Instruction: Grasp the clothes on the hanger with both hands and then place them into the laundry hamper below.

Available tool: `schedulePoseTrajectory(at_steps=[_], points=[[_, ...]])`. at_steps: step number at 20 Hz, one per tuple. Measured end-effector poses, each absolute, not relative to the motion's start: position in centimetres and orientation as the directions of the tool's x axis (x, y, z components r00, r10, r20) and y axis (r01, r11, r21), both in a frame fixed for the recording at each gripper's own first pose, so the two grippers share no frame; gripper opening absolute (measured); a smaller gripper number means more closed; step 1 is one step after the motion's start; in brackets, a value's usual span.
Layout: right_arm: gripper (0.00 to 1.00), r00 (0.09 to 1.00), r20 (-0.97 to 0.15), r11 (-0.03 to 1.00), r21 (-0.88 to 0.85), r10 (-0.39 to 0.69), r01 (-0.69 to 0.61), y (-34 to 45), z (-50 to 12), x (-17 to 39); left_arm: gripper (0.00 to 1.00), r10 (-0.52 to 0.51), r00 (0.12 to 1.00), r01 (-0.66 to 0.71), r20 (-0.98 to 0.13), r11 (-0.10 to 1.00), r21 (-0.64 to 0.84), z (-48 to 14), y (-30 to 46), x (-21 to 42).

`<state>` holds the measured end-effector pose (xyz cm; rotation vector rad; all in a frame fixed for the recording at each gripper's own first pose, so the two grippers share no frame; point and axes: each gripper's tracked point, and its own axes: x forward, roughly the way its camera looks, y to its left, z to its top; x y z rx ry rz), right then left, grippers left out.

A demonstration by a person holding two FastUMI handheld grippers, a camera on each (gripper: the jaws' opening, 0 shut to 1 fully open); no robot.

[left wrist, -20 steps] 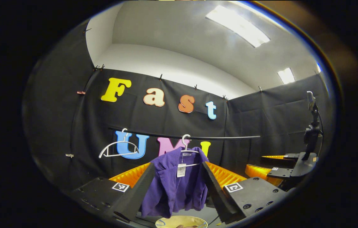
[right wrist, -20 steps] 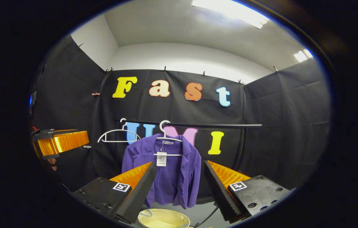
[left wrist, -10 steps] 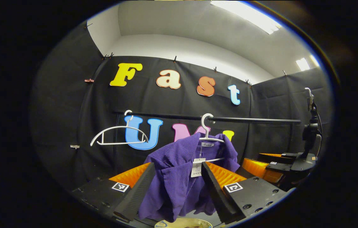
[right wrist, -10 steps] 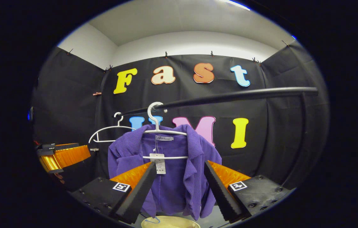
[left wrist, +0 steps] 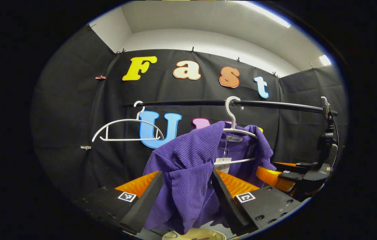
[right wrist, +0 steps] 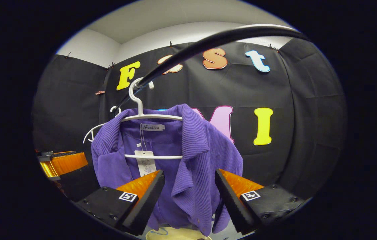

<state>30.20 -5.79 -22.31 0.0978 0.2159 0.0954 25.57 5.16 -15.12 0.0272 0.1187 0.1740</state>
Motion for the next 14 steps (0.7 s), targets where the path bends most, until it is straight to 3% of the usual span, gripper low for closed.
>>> schedulePoseTrajectory(at_steps=[14], points=[[0.98,0.962,-0.22,0.971,0.212,0.162,-0.115,-6.6,-25.9,35.8,0.91,0.304,0.929,-0.31,-0.213,0.951,0.002,-21.6,8.0,30.1]])
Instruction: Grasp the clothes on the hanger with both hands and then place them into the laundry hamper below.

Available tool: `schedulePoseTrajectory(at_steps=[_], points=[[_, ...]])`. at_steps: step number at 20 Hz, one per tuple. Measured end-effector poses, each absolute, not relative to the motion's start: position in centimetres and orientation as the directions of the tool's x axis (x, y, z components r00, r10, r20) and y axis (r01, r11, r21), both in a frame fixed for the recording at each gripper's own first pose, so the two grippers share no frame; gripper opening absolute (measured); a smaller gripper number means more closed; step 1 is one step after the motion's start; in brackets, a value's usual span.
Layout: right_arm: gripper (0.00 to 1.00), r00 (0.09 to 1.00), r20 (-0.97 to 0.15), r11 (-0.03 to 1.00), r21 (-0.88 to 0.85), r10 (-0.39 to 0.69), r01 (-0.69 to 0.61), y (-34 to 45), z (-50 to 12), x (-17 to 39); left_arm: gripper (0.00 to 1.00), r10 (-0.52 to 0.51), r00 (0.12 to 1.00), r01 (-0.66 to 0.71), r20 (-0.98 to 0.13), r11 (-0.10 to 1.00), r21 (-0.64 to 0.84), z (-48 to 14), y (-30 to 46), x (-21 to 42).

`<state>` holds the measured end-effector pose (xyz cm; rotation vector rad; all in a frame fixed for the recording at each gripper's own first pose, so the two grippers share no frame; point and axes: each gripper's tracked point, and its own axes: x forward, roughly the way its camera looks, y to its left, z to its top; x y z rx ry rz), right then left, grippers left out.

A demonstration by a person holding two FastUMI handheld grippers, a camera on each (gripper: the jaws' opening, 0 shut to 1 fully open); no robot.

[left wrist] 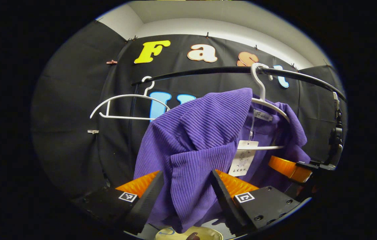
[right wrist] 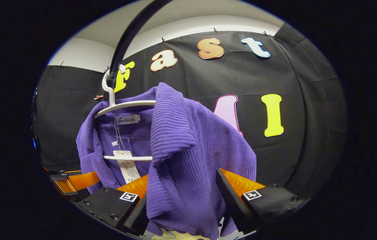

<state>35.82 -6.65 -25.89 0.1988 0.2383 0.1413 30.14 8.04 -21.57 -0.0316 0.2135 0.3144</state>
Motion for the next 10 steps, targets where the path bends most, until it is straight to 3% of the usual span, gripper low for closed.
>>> schedulePoseTrajectory(at_steps=[10], points=[[0.98,0.953,-0.224,0.961,0.233,0.205,-0.152,-6.0,-26.0,35.9,0.91,0.249,0.937,-0.268,-0.245,0.962,-0.047,-22.9,4.7,32.6]])
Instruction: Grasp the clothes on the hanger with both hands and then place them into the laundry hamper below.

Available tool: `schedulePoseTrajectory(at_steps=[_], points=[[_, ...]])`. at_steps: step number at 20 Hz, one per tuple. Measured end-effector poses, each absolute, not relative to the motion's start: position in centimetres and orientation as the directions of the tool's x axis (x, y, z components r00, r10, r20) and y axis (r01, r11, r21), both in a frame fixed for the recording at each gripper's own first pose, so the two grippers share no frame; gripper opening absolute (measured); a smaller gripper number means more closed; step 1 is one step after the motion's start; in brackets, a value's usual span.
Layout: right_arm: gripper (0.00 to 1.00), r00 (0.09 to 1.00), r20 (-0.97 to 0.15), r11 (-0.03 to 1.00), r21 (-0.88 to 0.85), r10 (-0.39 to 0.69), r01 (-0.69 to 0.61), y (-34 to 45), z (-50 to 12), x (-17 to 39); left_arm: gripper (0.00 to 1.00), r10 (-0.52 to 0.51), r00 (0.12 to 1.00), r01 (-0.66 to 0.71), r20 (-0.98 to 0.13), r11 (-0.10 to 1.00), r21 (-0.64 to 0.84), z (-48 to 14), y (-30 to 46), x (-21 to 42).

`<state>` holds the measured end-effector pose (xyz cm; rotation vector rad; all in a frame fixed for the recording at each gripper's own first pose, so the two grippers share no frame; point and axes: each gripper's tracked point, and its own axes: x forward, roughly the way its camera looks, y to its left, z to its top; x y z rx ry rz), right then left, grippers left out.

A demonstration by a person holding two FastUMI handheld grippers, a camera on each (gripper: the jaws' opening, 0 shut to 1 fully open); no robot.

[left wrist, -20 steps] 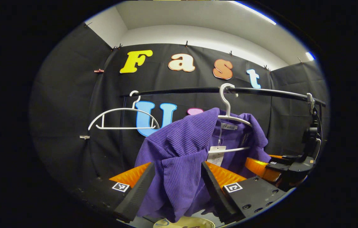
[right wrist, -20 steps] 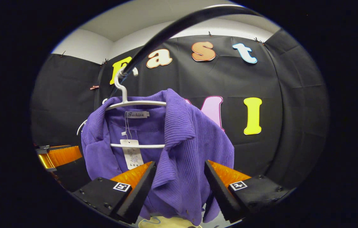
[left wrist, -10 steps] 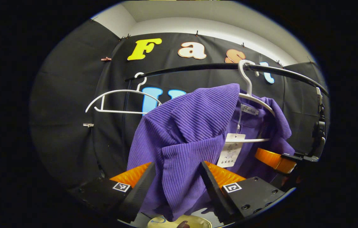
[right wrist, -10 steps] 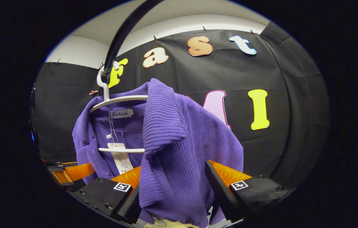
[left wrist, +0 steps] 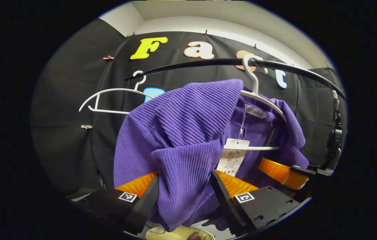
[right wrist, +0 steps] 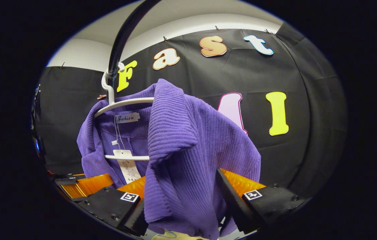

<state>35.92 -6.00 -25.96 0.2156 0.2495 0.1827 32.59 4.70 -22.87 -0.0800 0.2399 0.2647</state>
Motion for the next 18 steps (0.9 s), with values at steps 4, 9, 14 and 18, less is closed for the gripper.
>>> schedulePoseTrajectory(at_steps=[4,9,14,18], points=[[0.98,0.951,-0.227,0.961,0.227,0.211,-0.159,-5.8,-26.2,35.9,0.9,0.291,0.93,-0.318,-0.223,0.943,-0.095,-22.5,4.8,33.4],[0.82,0.955,-0.231,0.966,0.224,0.184,-0.132,-6.9,-26.4,36.6,0.91,0.35,0.912,-0.371,-0.214,0.927,-0.062,-23.0,5.6,34.6],[0.18,0.933,-0.248,0.94,0.286,0.26,-0.186,-7.4,-27.6,37.9,0.12,0.379,0.894,-0.408,-0.24,0.909,-0.085,-22.6,7.3,34.9],[0.18,0.875,-0.23,0.862,0.399,0.426,-0.314,-5.8,-27.0,38.0,0.08,0.36,0.895,-0.39,-0.263,0.918,-0.069,-22.3,7.7,34.4]])
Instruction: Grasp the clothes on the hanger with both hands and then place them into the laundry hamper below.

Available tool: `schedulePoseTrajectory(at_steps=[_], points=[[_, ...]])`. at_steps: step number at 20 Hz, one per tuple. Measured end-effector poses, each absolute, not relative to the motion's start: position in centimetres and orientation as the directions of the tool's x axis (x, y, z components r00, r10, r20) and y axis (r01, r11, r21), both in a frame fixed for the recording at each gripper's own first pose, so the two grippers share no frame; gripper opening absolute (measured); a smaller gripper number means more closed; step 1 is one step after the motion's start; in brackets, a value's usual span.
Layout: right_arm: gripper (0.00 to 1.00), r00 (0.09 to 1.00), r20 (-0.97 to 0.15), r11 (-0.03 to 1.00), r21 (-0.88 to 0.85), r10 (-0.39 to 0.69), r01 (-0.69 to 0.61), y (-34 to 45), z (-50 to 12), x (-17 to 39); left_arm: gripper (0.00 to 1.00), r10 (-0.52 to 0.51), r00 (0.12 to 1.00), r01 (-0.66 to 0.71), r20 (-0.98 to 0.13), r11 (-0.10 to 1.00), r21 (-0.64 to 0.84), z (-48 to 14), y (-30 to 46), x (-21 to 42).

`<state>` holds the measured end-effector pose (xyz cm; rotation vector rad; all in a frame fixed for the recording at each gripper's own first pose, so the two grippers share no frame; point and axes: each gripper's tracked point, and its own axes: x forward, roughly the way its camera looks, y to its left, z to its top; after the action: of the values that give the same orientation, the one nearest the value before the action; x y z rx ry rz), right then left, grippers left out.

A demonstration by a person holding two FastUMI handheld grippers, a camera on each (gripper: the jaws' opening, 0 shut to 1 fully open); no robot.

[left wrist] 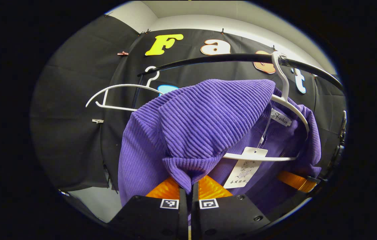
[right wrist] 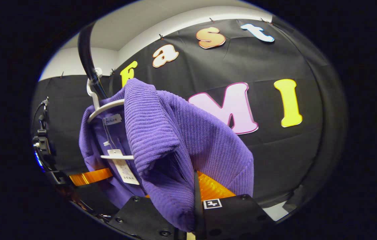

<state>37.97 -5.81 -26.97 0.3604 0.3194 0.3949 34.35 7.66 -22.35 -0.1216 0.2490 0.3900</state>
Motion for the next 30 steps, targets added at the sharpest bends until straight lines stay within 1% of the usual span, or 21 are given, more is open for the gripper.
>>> schedulePoseTrajectory(at_steps=[2,3,5,6,9,12,13,15,17,18,19,22,25,28,30], points=[[0.18,0.837,-0.201,0.793,0.487,0.509,-0.365,-5.6,-26.2,37.4,0.08,0.31,0.906,-0.347,-0.29,0.934,-0.086,-22.1,7.3,33.8],[0.17,0.825,-0.186,0.768,0.515,0.533,-0.38,-5.9,-25.7,37.2,0.08,0.286,0.909,-0.328,-0.303,0.94,-0.094,-21.9,7.2,33.2],[0.18,0.819,-0.159,0.75,0.526,0.551,-0.402,-6.7,-24.7,36.9,0.08,0.264,0.912,-0.309,-0.315,0.946,-0.101,-20.8,7.8,31.9],[0.18,0.817,-0.141,0.74,0.528,0.56,-0.417,-6.9,-24.0,36.6,0.08,0.268,0.913,-0.312,-0.309,0.945,-0.101,-19.8,8.3,31.2],[0.17,0.808,-0.045,0.671,0.585,0.588,-0.456,-7.0,-20.5,35.7,0.08,0.316,0.917,-0.346,-0.242,0.934,-0.091,-16.1,10.2,29.7],[0.18,0.804,0.055,0.616,0.612,0.592,-0.496,-7.5,-16.9,35.4,0.08,0.352,0.92,-0.367,-0.172,0.929,-0.059,-13.0,11.3,29.4],[0.09,0.803,0.09,0.598,0.619,0.59,-0.509,-7.6,-15.9,35.5,0.08,0.363,0.921,-0.372,-0.145,0.927,-0.042,-12.0,11.6,29.4],[0.08,0.787,0.176,0.517,0.666,0.592,-0.538,-7.7,-13.6,35.4,0.08,0.375,0.922,-0.378,-0.095,0.926,-0.013,-10.1,12.3,29.5],[0.09,0.787,0.255,0.425,0.727,0.562,-0.539,-8.3,-11.8,36.1,0.07,0.4,0.915,-0.401,-0.05,0.916,-0.003,-8.3,13.9,29.3],[0.08,0.794,0.275,0.406,0.741,0.543,-0.535,-9.0,-11.4,36.5,0.09,0.412,0.911,-0.412,-0.029,0.911,-0.005,-7.4,14.9,29.2],[0.07,0.8,0.289,0.4,0.745,0.526,-0.533,-9.3,-11.2,37.1,0.09,0.427,0.904,-0.427,-0.006,0.904,-0.006,-6.5,15.7,29.1],[0.06,0.785,0.325,0.376,0.739,0.528,-0.559,-7.1,-9.6,38.2,0.08,0.471,0.881,-0.472,0.04,0.881,0.022,-4.9,18.4,29.4],[0.06,0.771,0.344,0.359,0.734,0.535,-0.576,-5.2,-8.6,39.2,0.08,0.514,0.857,-0.515,0.036,0.855,0.064,-5.6,21.3,30.1],[0.07,0.785,0.346,0.325,0.768,0.514,-0.551,-5.0,-8.8,40.5,0.08,0.518,0.855,-0.516,-0.036,0.855,0.058,-8.7,23.2,31.3],[0.07,0.791,0.324,0.345,0.768,0.519,-0.54,-4.1,-9.3,40.7,0.08,0.53,0.843,-0.525,-0.094,0.848,0.08,-11.8,24.2,32.0]])
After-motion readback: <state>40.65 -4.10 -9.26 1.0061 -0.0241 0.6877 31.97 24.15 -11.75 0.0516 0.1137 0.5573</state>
